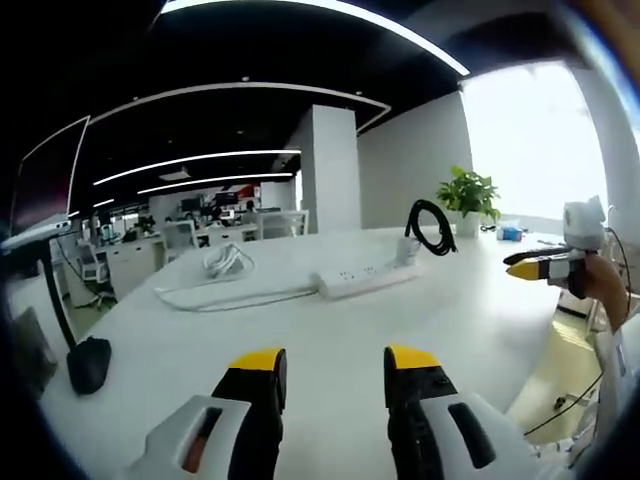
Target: Straighten the power strip on the desk, plug the charger into it
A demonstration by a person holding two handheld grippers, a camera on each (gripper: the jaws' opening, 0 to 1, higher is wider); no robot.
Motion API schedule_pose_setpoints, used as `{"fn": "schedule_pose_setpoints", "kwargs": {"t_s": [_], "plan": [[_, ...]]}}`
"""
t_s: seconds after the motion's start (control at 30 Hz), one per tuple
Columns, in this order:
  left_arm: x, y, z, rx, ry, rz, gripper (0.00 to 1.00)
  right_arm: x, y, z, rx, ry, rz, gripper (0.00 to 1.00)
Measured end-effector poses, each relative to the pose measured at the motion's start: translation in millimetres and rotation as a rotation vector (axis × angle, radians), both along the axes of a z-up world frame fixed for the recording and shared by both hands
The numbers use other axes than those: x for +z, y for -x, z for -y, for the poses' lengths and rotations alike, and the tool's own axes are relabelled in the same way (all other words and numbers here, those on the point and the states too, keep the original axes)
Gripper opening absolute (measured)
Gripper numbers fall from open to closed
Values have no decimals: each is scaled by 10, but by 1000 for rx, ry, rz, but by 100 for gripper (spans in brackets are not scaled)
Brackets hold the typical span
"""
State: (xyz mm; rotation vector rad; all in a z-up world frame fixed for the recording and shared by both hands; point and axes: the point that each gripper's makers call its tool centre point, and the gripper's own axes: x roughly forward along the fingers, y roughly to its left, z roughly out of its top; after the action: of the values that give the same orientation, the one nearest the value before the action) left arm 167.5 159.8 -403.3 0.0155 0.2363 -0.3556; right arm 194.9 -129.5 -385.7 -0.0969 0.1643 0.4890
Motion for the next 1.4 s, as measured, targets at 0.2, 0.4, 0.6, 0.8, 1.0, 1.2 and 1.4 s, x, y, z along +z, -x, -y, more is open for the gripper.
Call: {"fn": "schedule_pose_setpoints", "kwargs": {"t_s": [0.2, 0.4, 0.6, 0.8, 1.0, 1.2, 1.4], "plan": [[-5, 38, -88, 36, -2, 0, 44, -60, 22, -33, -2, -12, -24, 37], [12, 58, -185, 92, -25, 30, 44, -101, 21, -22, -19, -13, -32, 38], [42, 78, -159, 97, -54, 71, 44, -129, 14, 25, -37, -4, -34, 38], [58, 82, -187, 108, -50, 82, 43, -104, 34, 10, -38, -9, -13, 39], [92, 101, -246, 120, -25, 97, 44, -147, 30, -38, -40, -9, -31, 45], [117, 107, -250, 124, -5, 111, 46, -139, 26, -55, -33, -8, -31, 45], [75, 104, -283, 139, -32, 101, 48, -137, 9, -37, -42, 1, -26, 45]]}}
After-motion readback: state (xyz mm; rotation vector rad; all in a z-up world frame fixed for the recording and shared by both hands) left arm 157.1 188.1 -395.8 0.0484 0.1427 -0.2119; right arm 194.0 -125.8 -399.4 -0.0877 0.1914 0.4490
